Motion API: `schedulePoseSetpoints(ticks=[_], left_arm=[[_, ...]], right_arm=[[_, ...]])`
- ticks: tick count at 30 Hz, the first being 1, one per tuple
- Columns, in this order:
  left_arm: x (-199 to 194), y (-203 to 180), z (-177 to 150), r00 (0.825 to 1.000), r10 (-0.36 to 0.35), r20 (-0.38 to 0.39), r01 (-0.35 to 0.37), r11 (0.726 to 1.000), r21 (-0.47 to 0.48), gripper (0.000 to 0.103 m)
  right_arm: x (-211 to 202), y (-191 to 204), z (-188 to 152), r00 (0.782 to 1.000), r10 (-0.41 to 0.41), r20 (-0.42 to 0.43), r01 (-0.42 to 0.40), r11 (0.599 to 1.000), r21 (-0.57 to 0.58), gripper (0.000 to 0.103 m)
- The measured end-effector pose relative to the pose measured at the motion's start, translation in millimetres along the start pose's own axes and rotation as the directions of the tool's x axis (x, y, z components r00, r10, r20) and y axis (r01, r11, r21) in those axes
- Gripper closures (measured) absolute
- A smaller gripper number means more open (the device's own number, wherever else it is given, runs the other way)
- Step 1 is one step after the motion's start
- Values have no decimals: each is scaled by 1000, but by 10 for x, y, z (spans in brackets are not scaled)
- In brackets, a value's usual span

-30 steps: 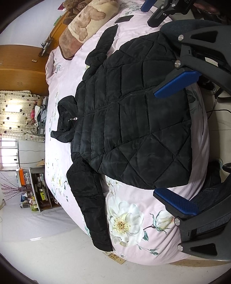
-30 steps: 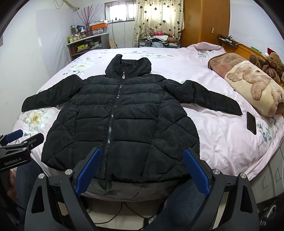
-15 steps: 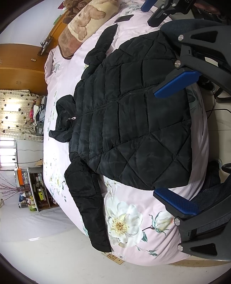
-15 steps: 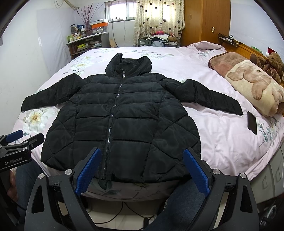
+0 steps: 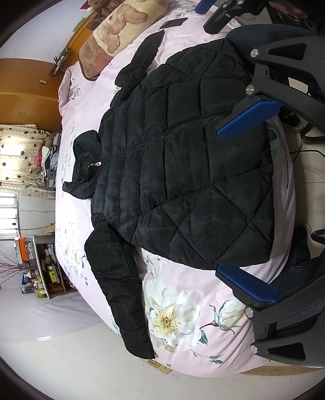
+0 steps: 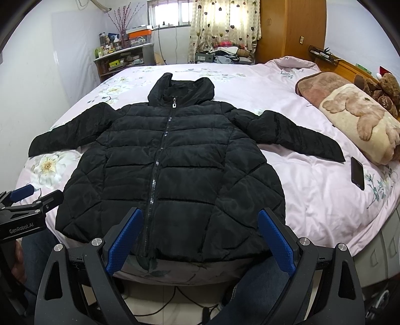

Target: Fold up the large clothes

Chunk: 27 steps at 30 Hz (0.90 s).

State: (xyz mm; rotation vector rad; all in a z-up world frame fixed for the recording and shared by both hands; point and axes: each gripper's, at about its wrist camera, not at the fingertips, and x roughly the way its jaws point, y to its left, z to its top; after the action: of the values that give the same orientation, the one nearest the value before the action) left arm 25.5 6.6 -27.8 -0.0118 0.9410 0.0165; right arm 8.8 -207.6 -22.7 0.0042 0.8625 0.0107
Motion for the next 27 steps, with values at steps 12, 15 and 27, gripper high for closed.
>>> schedulePoseSetpoints(ticks=[12, 15, 27], left_arm=[[279, 46, 205, 999, 25, -21, -25, 1000, -6, 0], [372, 79, 265, 999, 21, -26, -22, 1000, -13, 0], [944, 636, 654, 1000, -17, -22, 13, 983, -182, 0]], right_arm=[[262, -6, 226, 1000, 7, -14, -7, 1000, -11, 9], [369, 11, 298, 1000, 12, -19, -13, 1000, -15, 9], [920, 176, 681, 996, 87, -9, -87, 994, -62, 9]])
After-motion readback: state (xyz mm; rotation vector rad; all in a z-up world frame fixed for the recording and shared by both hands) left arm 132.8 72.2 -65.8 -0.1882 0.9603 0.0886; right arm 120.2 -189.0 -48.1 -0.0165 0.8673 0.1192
